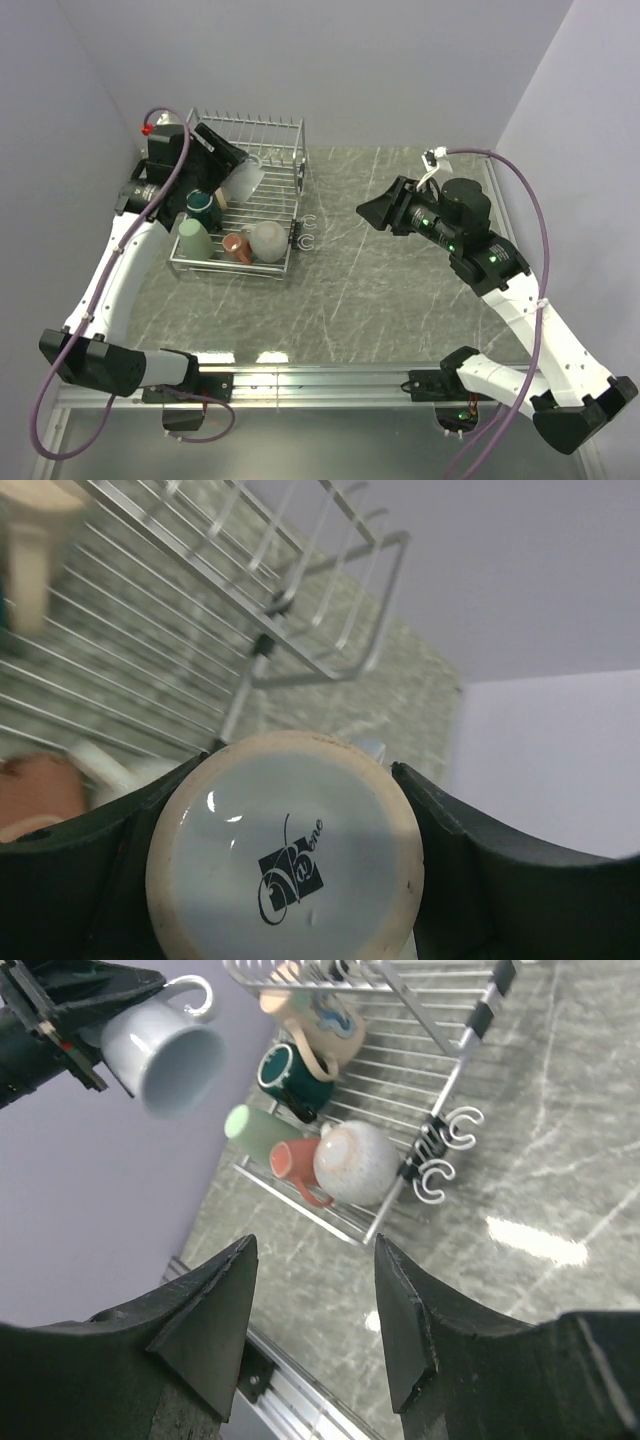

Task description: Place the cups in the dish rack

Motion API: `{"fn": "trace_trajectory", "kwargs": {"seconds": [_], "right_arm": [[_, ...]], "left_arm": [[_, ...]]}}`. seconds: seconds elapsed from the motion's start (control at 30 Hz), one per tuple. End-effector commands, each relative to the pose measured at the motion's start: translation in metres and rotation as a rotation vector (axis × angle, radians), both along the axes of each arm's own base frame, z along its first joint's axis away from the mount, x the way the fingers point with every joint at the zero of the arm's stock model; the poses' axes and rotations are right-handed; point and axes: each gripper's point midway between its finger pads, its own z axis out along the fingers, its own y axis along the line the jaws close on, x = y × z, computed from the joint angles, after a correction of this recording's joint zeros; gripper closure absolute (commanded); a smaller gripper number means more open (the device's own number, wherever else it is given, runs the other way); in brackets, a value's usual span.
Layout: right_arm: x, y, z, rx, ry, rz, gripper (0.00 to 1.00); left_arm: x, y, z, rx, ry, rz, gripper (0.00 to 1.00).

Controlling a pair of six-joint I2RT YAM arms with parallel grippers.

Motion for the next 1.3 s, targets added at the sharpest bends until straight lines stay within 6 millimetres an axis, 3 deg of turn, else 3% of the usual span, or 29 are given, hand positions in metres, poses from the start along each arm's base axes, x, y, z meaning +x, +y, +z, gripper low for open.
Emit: {"fn": "trace_trajectory", "kwargs": {"seconds": [0.0,0.07,0.1,0.17,0.2,0.27,0.33,0.57,0.73,0.9,1.27], "right_arm": [[-0.006,-0.010,-0.003,-0.036,0.001,-0.016,0.43],[-0.009,-0.012,-0.007,-0.047,0.020,-0.019,0.43],[-0.010,-0.013,-0.008,-0.050,0.025,-0.019,0.43],[-0.012,-0.014,-0.014,-0.060,0.047,-0.017,0.44],[-0.014,-0.013,-0.014,-0.061,0.051,-0.011,0.44],[-0.015,-0.014,-0.021,-0.070,0.074,-0.008,0.44],[-0.017,-0.013,-0.028,-0.073,0.099,-0.006,0.45],[-0.016,-0.009,-0.045,-0.073,0.165,0.003,0.47],[-0.011,-0.006,-0.051,-0.080,0.189,0.001,0.48],[-0.008,-0.003,-0.058,-0.085,0.211,0.001,0.49],[-0.010,0.007,-0.084,-0.065,0.304,0.027,0.50]], "left_arm": [[0.014,0.024,0.027,0.216,-0.243,0.091,1.00],[0.020,0.026,0.028,0.278,-0.319,0.107,1.00],[0.021,0.023,0.005,0.311,-0.295,0.099,1.00],[0.026,0.029,0.011,0.355,-0.383,0.147,1.00],[0.026,0.028,-0.006,0.375,-0.383,0.148,1.00],[0.032,0.031,-0.001,0.398,-0.453,0.180,1.00],[0.038,0.035,-0.019,0.455,-0.440,0.195,1.00],[0.060,0.039,-0.037,0.534,-0.467,0.236,1.00],[0.078,0.039,-0.066,0.568,-0.412,0.239,1.00],[0.083,0.039,-0.093,0.580,-0.406,0.246,1.00],[0.102,0.049,-0.127,0.669,-0.396,0.280,1.00]]}}
